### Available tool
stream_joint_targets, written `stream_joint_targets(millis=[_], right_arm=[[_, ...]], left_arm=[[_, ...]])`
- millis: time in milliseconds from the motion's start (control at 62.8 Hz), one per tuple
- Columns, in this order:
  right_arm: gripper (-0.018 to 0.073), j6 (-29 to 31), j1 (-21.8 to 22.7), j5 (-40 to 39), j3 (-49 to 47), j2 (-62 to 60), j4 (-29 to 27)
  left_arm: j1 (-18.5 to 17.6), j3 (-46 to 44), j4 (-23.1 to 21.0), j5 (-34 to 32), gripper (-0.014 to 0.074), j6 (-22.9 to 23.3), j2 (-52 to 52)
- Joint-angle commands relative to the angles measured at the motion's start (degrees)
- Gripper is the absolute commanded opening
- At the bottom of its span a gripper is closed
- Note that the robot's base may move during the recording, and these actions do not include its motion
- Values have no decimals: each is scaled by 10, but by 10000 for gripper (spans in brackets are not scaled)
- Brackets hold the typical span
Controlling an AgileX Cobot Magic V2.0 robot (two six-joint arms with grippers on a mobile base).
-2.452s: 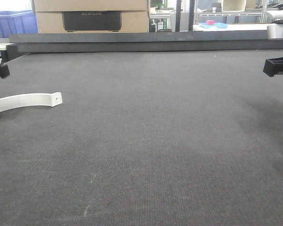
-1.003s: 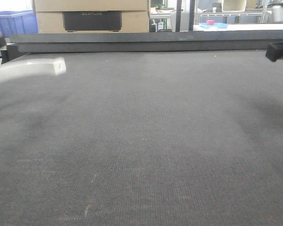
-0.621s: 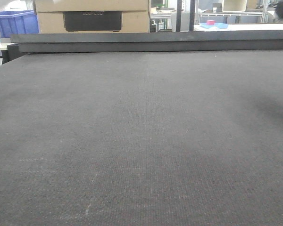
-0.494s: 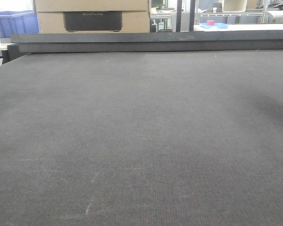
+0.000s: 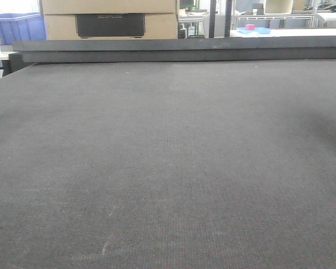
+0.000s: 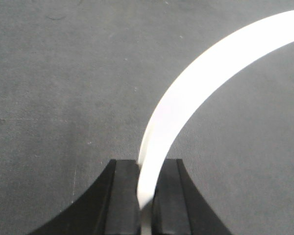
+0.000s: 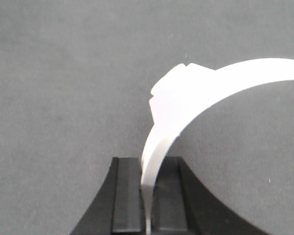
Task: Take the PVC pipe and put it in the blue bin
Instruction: 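Lift the white arc off the table with both grippers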
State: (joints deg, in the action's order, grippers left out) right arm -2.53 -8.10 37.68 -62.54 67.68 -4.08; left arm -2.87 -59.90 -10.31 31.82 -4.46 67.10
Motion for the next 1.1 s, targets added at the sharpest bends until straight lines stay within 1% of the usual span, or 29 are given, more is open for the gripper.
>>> stream_joint_targets(millis=[0,96,175,271,382,541,717,956,1019,1083], right_arm=[[-169,0,1,-33,15,-14,9],[-168,0,1,-68,48,-32,9],[-165,0,1,-101,79,-54,9],[-165,1,1,-175,137,-103,9],[-165,1,1,-229,188,-153,9],[-165,1,1,-225,207,-207,9],[-165,1,1,-246,207,-240,9],[-165,1,1,-259,213,-279,9],[-165,1,1,-278,233,-296,11],[-165,1,1,-315,265,-318,13]], left_arm=[[-16,46,10,-66,-111,0,-40],[-26,101,12,-120,-111,0,-86],[-25,141,12,-151,-111,0,-125],[-25,180,14,-173,-111,0,-172],[-25,214,14,-170,-111,0,-224],[-25,226,15,-166,-111,0,-274],[-25,226,15,-225,-111,0,-304],[-25,226,14,-230,-111,0,-312],[-25,226,14,-230,-111,0,-316],[-25,228,14,-233,-111,0,-318]])
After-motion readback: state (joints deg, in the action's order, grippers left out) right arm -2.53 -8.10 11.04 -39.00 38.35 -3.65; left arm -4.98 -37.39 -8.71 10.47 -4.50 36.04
